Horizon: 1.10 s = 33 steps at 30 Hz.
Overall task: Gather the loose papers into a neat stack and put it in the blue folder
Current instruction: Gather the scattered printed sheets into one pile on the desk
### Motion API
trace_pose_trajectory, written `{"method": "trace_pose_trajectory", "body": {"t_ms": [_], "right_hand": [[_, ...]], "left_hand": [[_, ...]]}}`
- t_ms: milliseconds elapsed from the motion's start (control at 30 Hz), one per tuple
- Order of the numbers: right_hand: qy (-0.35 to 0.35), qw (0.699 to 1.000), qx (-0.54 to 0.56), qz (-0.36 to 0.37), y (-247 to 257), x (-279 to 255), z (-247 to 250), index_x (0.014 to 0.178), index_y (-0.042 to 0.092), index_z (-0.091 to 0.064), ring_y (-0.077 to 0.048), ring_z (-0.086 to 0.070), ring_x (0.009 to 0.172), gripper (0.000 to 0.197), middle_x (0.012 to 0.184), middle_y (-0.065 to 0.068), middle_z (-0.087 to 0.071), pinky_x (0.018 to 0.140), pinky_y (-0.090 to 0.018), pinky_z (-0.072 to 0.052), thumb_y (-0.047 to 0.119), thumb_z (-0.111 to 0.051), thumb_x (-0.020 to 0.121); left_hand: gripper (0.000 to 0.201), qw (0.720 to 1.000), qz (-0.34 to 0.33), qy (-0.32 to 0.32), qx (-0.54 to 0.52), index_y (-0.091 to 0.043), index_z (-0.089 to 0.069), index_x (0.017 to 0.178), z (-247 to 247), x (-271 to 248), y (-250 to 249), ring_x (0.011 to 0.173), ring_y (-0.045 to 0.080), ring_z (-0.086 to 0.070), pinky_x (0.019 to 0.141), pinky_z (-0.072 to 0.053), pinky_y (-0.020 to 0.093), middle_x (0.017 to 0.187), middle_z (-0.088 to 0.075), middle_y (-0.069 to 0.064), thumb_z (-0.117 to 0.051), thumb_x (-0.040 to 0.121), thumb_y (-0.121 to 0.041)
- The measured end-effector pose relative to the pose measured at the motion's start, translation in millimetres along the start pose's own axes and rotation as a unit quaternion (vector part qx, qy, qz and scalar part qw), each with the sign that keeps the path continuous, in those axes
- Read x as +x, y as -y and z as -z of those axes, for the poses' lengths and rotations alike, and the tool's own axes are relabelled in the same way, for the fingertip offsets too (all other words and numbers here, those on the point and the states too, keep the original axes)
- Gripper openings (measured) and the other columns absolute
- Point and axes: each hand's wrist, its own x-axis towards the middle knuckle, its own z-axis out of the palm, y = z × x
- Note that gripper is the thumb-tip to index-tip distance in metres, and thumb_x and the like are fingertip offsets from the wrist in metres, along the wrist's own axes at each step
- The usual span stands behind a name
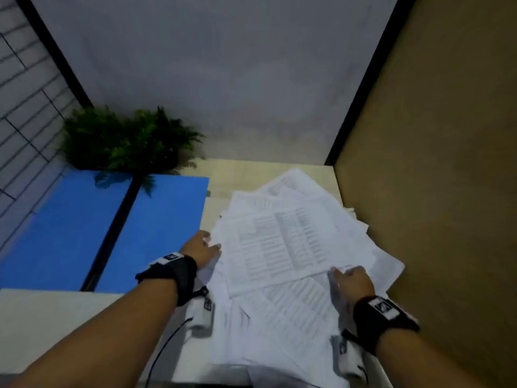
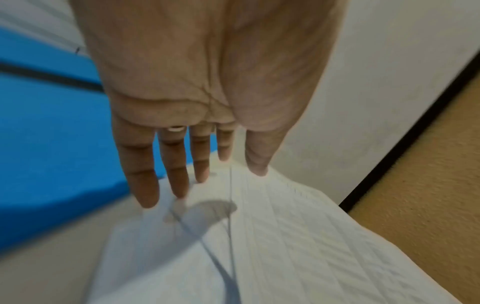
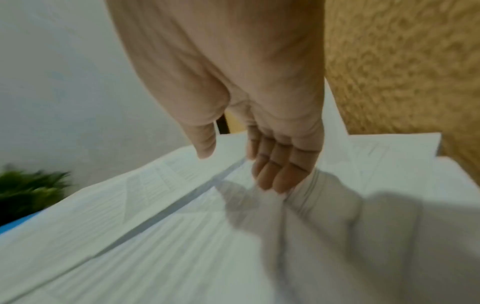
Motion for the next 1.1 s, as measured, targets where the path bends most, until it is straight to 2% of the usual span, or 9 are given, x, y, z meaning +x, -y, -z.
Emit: {"method": "trace_pose_trajectory", "body": {"t_ms": [100,267,367,500,600,733,867,1000,1100], "right_hand": [[-0.011,0.991,0.110,-0.076,9.0,13.4,-19.8,0.132,-0.007,-0.053,-0.038,-0.056,0.123,0.068,0.135,-0.022,-0.058,0.103,-0.036,-0.044,0.041,-0.070,0.086],[0.029,0.976,0.193,-0.097,19.8,16.5,-42.7,0.097,0.000,-0.066,-0.031,-0.063,0.084,0.075,0.094,-0.016,-0.067,0.091,-0.045,-0.056,0.064,-0.075,0.060],[-0.005,0.983,0.170,-0.065,23.3,25.2,-45.7,0.131,0.000,-0.054,-0.033,-0.058,0.115,0.056,0.126,-0.016,-0.059,0.107,-0.041,-0.044,0.037,-0.064,0.091],[-0.071,0.996,0.056,0.027,21.7,33.7,-28.1,0.136,-0.005,-0.047,-0.034,-0.050,0.127,0.041,0.140,-0.018,-0.052,0.107,-0.034,-0.037,0.017,-0.047,0.102],[-0.043,0.992,-0.078,0.093,19.7,40.1,-12.9,0.126,-0.007,-0.050,-0.038,-0.051,0.120,0.035,0.131,-0.023,-0.053,0.096,-0.035,-0.042,0.011,-0.053,0.096],[0.021,0.972,-0.198,0.128,19.0,40.3,-7.1,0.126,0.001,-0.052,-0.034,-0.050,0.117,0.039,0.134,-0.018,-0.047,0.091,-0.028,-0.041,0.015,-0.060,0.090],[0.071,0.960,-0.208,0.175,21.9,30.3,-15.9,0.119,0.001,-0.056,-0.034,-0.051,0.116,0.032,0.126,-0.016,-0.049,0.098,-0.036,-0.043,0.023,-0.057,0.096],[0.149,0.970,-0.108,0.157,24.9,22.4,-23.4,0.083,0.014,-0.058,-0.021,-0.055,0.081,0.016,0.087,-0.003,-0.057,0.078,-0.032,-0.045,0.021,-0.057,0.097],[0.079,0.979,-0.076,0.171,29.0,23.4,-21.2,0.066,0.019,-0.043,-0.019,-0.047,0.073,0.033,0.076,0.003,-0.044,0.067,-0.028,-0.043,0.018,-0.059,0.095]], "left_hand": [[0.055,0.999,0.026,-0.024,-0.024,-0.006,-0.043,0.140,-36.3,-11.8,-5.5,0.120,0.038,-0.057,0.094,-0.046,0.038,0.135,-0.057,0.018,-0.063,0.095,-0.030],[0.015,0.997,-0.019,-0.061,-0.040,-0.013,-0.053,0.076,-70.7,-40.3,-11.1,0.076,0.026,-0.052,0.065,-0.039,0.028,0.074,-0.052,0.006,-0.061,0.088,-0.008],[0.028,0.997,-0.029,0.032,-0.061,-0.014,-0.054,0.060,-77.3,-57.1,-13.9,0.063,0.020,-0.053,0.060,-0.042,0.021,0.061,-0.053,0.001,-0.074,0.076,-0.003],[0.030,0.994,0.032,0.036,-0.094,-0.009,-0.060,0.079,-68.5,-76.6,-0.3,0.064,0.013,-0.061,0.056,-0.046,0.024,0.072,-0.064,0.001,-0.083,0.078,-0.029],[0.052,0.973,0.125,-0.099,-0.167,-0.009,-0.047,0.118,-65.2,-72.6,23.6,0.101,0.034,-0.065,0.084,-0.053,0.039,0.116,-0.063,0.019,-0.074,0.084,-0.039],[0.077,0.941,0.149,-0.110,-0.284,-0.008,-0.031,0.148,-64.5,-63.3,21.5,0.123,0.032,-0.058,0.108,-0.044,0.045,0.137,-0.056,0.017,-0.072,0.087,-0.033],[0.012,0.915,0.116,-0.164,-0.349,-0.014,-0.062,0.099,-67.0,-52.3,2.9,0.103,0.030,-0.065,0.101,-0.052,0.044,0.097,-0.065,0.006,-0.065,0.091,-0.023],[0.024,0.946,0.075,-0.172,-0.263,0.008,-0.055,0.114,-56.1,-45.9,-13.2,0.092,0.032,-0.059,0.077,-0.049,0.034,0.099,-0.059,0.024,-0.049,0.102,-0.011],[0.020,0.977,0.075,-0.142,-0.143,-0.001,-0.045,0.084,-42.8,-34.1,-7.6,0.088,0.027,-0.047,0.072,-0.036,0.029,0.080,-0.046,0.014,-0.044,0.102,-0.008]]}}
